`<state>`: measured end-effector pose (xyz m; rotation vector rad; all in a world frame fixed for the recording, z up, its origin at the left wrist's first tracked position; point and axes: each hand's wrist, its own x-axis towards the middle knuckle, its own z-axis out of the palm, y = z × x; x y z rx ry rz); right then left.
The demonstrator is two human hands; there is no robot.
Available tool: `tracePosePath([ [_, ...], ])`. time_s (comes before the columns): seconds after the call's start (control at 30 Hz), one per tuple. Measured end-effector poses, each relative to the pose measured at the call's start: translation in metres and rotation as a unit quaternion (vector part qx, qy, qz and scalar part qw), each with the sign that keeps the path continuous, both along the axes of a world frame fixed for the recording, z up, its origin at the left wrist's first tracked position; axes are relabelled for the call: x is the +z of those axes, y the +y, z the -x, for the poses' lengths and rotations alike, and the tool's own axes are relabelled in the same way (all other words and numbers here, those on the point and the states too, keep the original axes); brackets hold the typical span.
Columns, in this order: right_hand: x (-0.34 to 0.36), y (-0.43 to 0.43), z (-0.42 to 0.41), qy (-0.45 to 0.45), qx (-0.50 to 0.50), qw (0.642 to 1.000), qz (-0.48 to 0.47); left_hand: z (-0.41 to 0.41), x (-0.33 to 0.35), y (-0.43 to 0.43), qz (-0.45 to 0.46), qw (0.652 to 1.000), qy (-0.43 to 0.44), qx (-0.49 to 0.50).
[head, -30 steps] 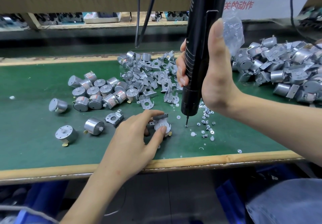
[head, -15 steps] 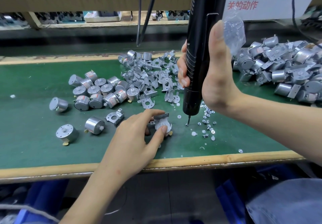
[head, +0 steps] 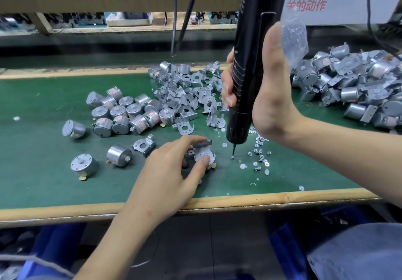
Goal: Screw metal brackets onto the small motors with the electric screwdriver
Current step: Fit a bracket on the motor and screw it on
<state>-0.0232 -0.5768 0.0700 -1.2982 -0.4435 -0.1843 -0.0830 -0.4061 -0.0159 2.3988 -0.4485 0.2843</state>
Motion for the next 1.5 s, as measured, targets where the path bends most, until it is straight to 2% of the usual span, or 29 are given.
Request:
tracePosePath([
  [0.73,0.000,0.003,0.003,-0.005,0.012,1.000,0.009,0.000,0.001,0.001,-0.014,1.000,-0.012,-0.009],
  [1.0,0.002,0.009,0.009,-0.016,-0.005,1.000,0.018,-0.004,-0.001,0.004,-0.003,1.000,0.015,-0.001],
  [1.5,0.028,0.025,0.009,-0.019,-0.047,0.999,-0.010,-0.005,-0.001,0.003,-0.001,1.000,0.014,0.005],
])
